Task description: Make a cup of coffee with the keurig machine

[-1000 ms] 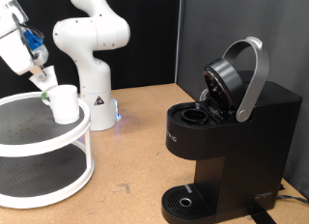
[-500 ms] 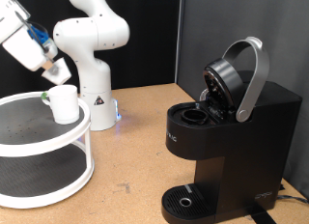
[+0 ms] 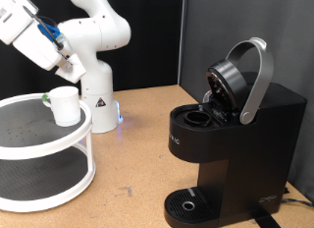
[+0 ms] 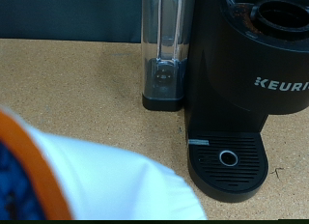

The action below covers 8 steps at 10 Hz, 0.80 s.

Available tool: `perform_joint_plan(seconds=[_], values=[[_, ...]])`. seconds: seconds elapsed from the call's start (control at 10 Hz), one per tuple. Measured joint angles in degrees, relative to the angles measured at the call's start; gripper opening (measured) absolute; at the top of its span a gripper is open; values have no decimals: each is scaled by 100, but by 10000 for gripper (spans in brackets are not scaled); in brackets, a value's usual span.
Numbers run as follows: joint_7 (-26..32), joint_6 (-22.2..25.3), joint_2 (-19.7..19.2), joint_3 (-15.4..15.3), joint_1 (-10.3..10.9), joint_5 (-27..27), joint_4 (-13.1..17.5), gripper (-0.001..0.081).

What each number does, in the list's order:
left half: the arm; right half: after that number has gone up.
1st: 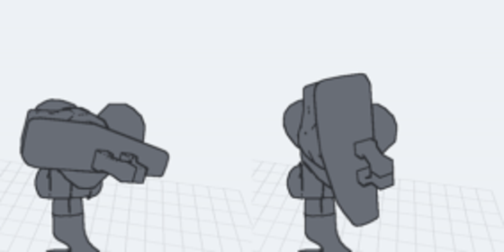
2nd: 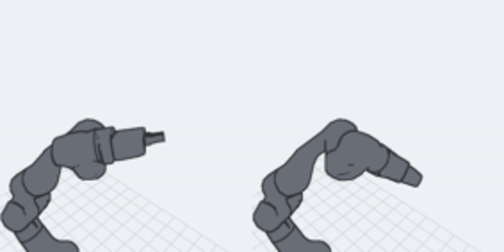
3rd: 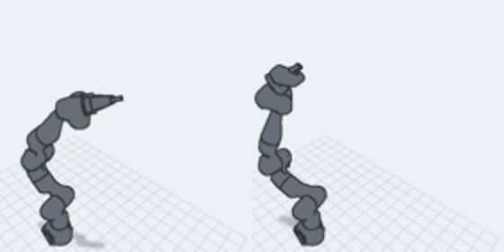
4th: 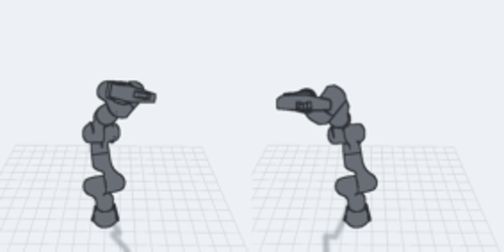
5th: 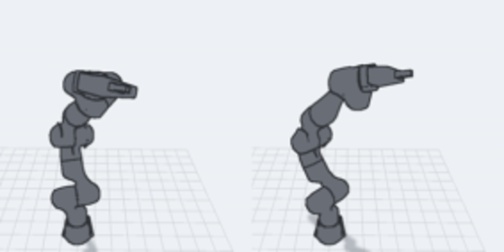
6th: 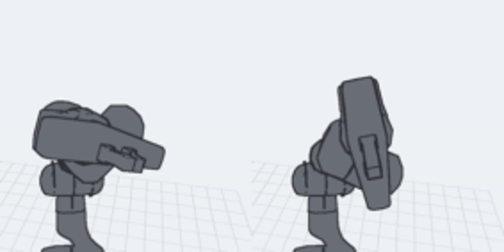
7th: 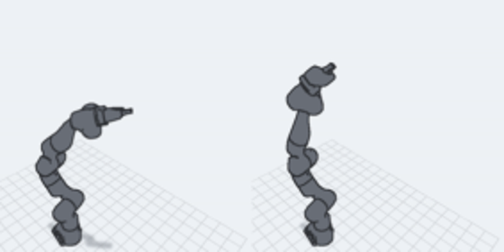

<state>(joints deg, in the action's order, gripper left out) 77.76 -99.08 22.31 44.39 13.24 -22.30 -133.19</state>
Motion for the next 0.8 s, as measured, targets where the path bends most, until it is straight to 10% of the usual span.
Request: perform_joint_plan(seconds=[0.8], values=[[-132, 1401, -1081, -26, 620, -1038, 897, 116]])
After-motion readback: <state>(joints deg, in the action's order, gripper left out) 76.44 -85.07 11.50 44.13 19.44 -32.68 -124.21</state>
